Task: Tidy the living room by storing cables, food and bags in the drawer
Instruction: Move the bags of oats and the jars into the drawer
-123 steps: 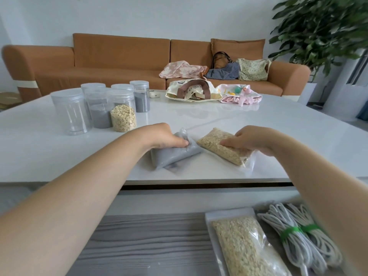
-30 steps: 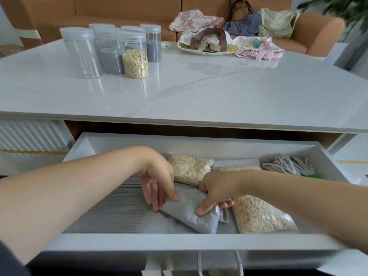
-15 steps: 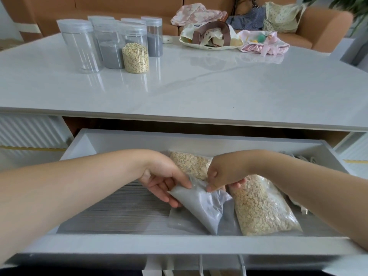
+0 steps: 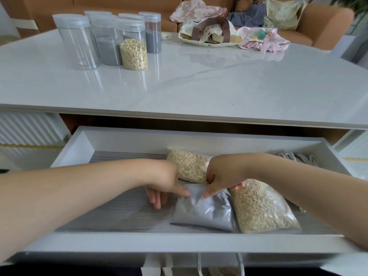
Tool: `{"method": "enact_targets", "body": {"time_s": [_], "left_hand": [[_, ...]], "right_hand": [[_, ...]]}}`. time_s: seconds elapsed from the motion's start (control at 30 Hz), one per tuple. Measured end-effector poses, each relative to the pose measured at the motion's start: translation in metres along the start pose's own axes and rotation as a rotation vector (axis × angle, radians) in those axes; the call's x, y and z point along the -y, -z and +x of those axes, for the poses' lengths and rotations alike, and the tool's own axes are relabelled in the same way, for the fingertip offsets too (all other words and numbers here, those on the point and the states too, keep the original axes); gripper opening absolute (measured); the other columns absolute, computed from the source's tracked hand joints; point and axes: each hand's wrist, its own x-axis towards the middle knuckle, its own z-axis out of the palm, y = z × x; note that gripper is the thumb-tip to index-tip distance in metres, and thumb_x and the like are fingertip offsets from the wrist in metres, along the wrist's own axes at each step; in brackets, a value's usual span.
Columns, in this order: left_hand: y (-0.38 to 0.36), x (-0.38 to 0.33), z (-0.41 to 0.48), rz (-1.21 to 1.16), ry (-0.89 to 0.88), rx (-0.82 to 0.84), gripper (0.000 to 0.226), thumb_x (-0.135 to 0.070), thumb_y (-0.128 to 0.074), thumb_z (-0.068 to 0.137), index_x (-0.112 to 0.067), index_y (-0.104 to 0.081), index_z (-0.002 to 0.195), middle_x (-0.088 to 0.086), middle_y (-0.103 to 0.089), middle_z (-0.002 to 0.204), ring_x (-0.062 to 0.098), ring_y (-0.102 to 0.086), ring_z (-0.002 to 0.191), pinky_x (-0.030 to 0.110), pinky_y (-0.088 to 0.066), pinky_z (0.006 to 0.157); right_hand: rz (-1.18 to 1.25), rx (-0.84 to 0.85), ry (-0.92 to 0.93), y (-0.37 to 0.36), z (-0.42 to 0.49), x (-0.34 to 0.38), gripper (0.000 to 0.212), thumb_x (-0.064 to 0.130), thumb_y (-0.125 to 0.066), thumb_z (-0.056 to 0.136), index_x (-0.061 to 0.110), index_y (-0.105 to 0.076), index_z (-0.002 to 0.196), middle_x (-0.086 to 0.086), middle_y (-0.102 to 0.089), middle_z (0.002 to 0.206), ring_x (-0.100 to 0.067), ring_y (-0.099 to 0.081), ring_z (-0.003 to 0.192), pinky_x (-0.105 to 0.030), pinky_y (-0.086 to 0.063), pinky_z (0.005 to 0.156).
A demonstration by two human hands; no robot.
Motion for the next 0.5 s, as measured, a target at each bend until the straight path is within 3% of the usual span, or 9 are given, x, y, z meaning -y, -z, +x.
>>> {"method": "enact_targets", "body": {"time_s": [0.1, 0.17, 0.2, 0.27, 0.33, 0.4, 0.5], "left_hand": [[-0.008, -0.005, -0.002, -0.154, -0.015, 0.167, 0.047, -0.035, -0.053, 0.096, 0.008, -0.057, 0.111, 0.024, -0.069, 0.102, 0.015, -0.065, 0.056, 0.021, -0.053, 0.054], [-0.008, -0.009, -0.005, -0.085, -0.029, 0.126, 0.045, -0.038, -0.051, 0.096, 0.005, -0.062, 0.100, 0.022, -0.071, 0.095, 0.013, -0.062, 0.052, 0.022, -0.052, 0.054], [-0.004, -0.010, -0.006, -0.007, -0.041, -0.009, 0.045, -0.042, -0.049, 0.096, 0.000, -0.064, 0.086, 0.018, -0.073, 0.085, 0.013, -0.059, 0.049, 0.023, -0.050, 0.052], [0.012, -0.010, -0.008, 0.296, -0.034, -0.446, 0.047, -0.047, -0.045, 0.096, -0.013, -0.052, 0.064, 0.006, -0.062, 0.066, 0.014, -0.050, 0.052, 0.026, -0.043, 0.052], [0.027, -0.004, -0.008, 0.484, 0.001, -0.721, 0.043, -0.048, -0.039, 0.097, -0.016, -0.044, 0.069, 0.001, -0.045, 0.068, 0.018, -0.046, 0.066, 0.027, -0.036, 0.060], [0.030, 0.004, -0.002, 0.436, 0.055, -0.702, 0.040, -0.049, -0.036, 0.098, -0.016, -0.045, 0.076, 0.001, -0.046, 0.072, 0.017, -0.048, 0.069, 0.026, -0.036, 0.058], [0.021, 0.010, 0.011, 0.070, 0.060, -0.498, 0.041, -0.044, -0.039, 0.099, -0.015, -0.048, 0.071, 0.007, -0.059, 0.065, 0.019, -0.060, 0.055, 0.026, -0.047, 0.049]], "right_hand": [[-0.020, 0.001, 0.001, -0.004, 0.003, 0.005, 0.050, 0.048, -0.066, 0.081, -0.001, -0.066, 0.088, -0.005, -0.060, 0.058, -0.015, -0.055, 0.047, -0.017, -0.047, 0.045], [-0.008, 0.038, 0.005, -0.004, 0.001, 0.007, 0.042, 0.041, -0.064, 0.086, 0.001, -0.066, 0.098, -0.006, -0.063, 0.062, -0.015, -0.058, 0.050, -0.018, -0.050, 0.049], [0.000, 0.039, -0.009, -0.002, 0.000, 0.006, 0.039, 0.038, -0.062, 0.088, 0.001, -0.066, 0.098, -0.006, -0.063, 0.063, -0.015, -0.059, 0.050, -0.019, -0.051, 0.051], [-0.003, -0.066, -0.070, 0.003, -0.002, 0.003, 0.035, 0.036, -0.059, 0.090, 0.002, -0.066, 0.089, -0.004, -0.062, 0.063, -0.016, -0.059, 0.053, -0.024, -0.052, 0.055], [-0.104, -0.323, -0.125, 0.006, 0.000, 0.001, 0.038, 0.044, -0.058, 0.088, 0.006, -0.063, 0.089, -0.002, -0.060, 0.074, -0.017, -0.058, 0.068, -0.028, -0.048, 0.059], [-0.137, -0.487, -0.143, 0.002, 0.003, 0.006, 0.048, 0.058, -0.055, 0.085, 0.013, -0.054, 0.101, 0.000, -0.055, 0.090, -0.018, -0.053, 0.083, -0.029, -0.043, 0.067], [-0.172, -0.470, -0.112, -0.012, 0.013, 0.016, 0.060, 0.064, -0.058, 0.079, 0.018, -0.047, 0.116, 0.000, -0.054, 0.105, -0.020, -0.053, 0.092, -0.031, -0.045, 0.071]]}}
